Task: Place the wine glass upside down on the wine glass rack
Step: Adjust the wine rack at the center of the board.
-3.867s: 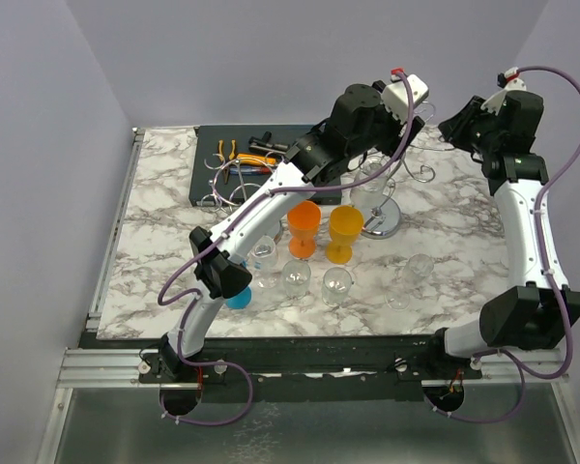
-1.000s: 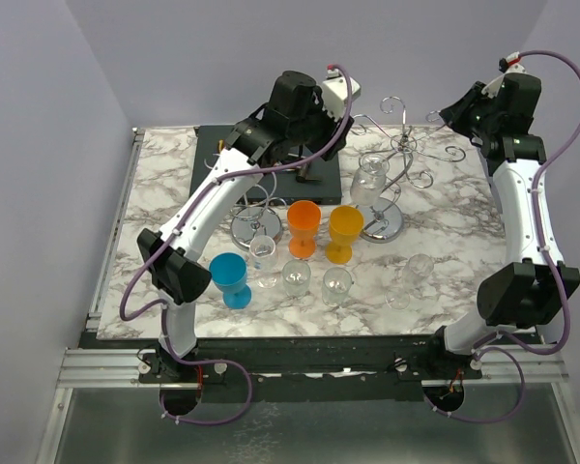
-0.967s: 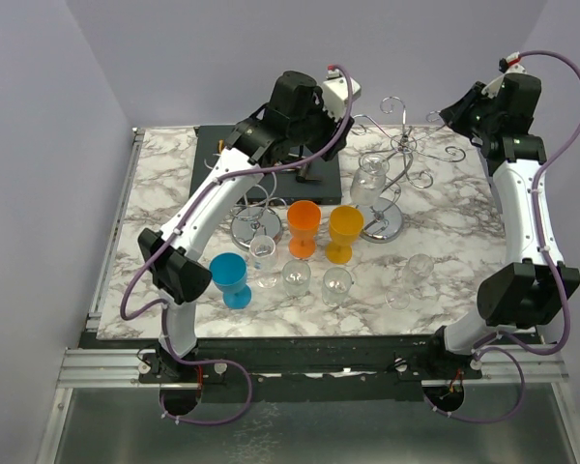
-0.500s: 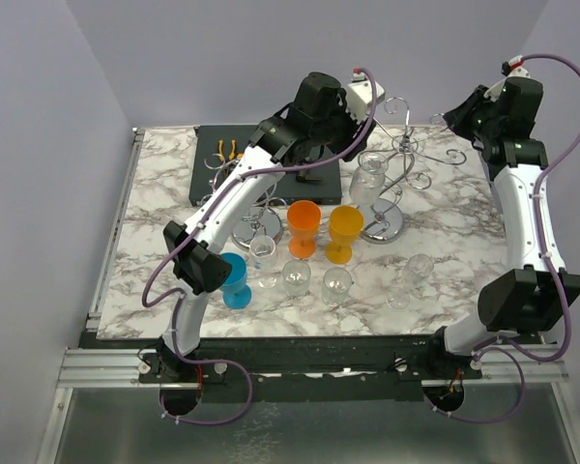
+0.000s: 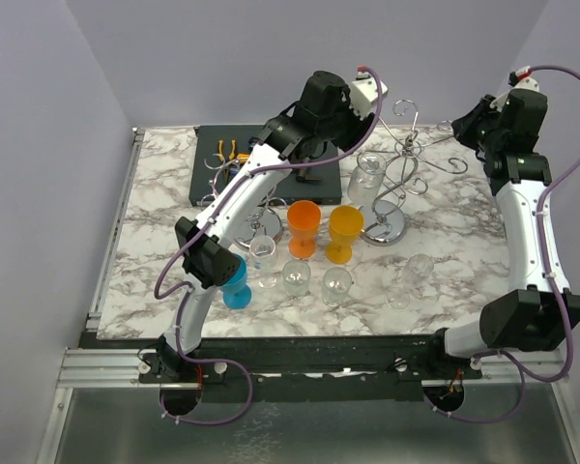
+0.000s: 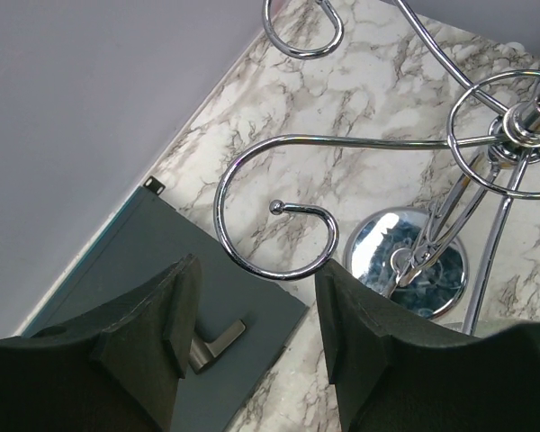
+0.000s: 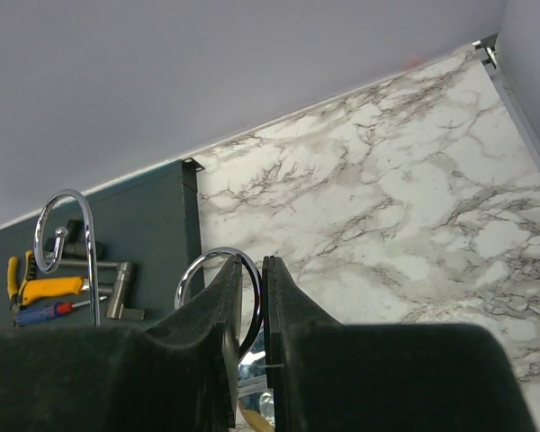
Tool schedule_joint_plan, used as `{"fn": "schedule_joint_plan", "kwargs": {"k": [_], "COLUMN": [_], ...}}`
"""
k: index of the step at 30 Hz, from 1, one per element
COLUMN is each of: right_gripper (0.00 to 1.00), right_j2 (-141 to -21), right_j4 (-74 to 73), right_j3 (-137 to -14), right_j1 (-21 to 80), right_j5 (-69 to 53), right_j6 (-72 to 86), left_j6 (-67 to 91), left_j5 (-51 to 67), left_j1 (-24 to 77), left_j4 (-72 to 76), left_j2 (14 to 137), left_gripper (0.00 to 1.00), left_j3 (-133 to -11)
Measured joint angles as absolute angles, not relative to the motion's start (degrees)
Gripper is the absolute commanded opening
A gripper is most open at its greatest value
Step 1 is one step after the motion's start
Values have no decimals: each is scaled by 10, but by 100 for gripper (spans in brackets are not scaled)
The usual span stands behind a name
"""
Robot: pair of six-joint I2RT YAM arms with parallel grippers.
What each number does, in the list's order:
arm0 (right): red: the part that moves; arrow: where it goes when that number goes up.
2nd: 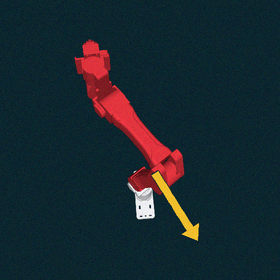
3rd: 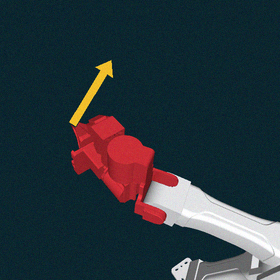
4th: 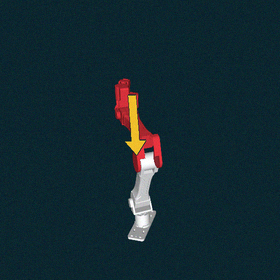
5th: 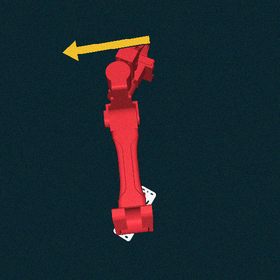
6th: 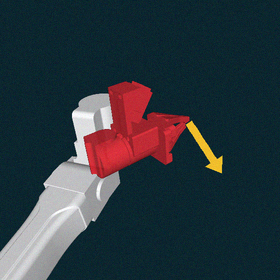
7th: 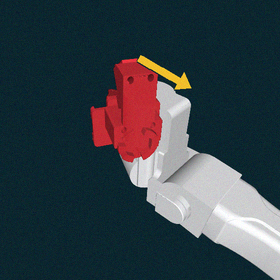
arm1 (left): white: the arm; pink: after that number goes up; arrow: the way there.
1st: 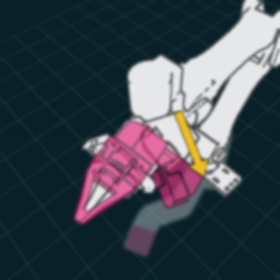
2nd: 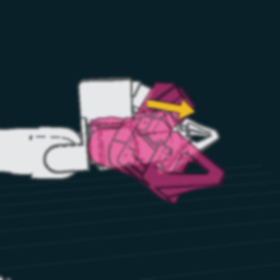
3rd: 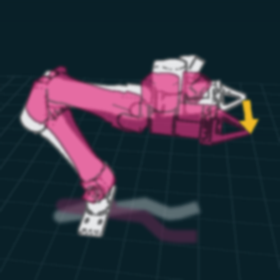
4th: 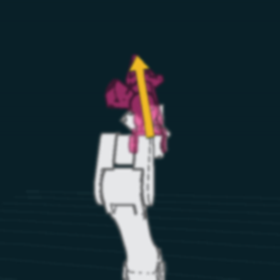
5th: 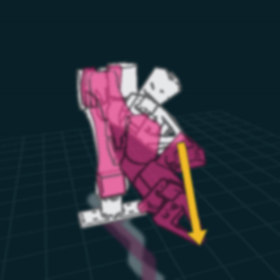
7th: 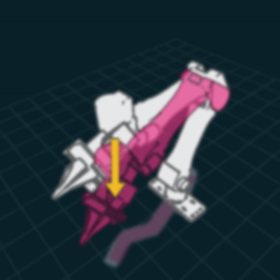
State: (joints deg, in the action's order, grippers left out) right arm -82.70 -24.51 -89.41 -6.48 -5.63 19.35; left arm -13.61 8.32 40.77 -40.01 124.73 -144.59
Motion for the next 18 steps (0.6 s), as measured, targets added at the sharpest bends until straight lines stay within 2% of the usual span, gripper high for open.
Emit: {"fn": "schedule_joint_plan", "kwargs": {"k": [14,18], "right_gripper": [15,20], "right_j2": [-776,-769], "right_j4": [-221,-225], "right_j3": [-837,-832], "right_j1": [-65,-65], "right_j5": [4,19], "right_j6": [193,192], "left_j6": [-161,-168], "left_j5": [66,61], "left_j1": [408,408], "left_j4": [-366,-357], "left_j2": [1272,1288], "left_gripper": [60,61], "left_j3": [-1463,-1478]}}
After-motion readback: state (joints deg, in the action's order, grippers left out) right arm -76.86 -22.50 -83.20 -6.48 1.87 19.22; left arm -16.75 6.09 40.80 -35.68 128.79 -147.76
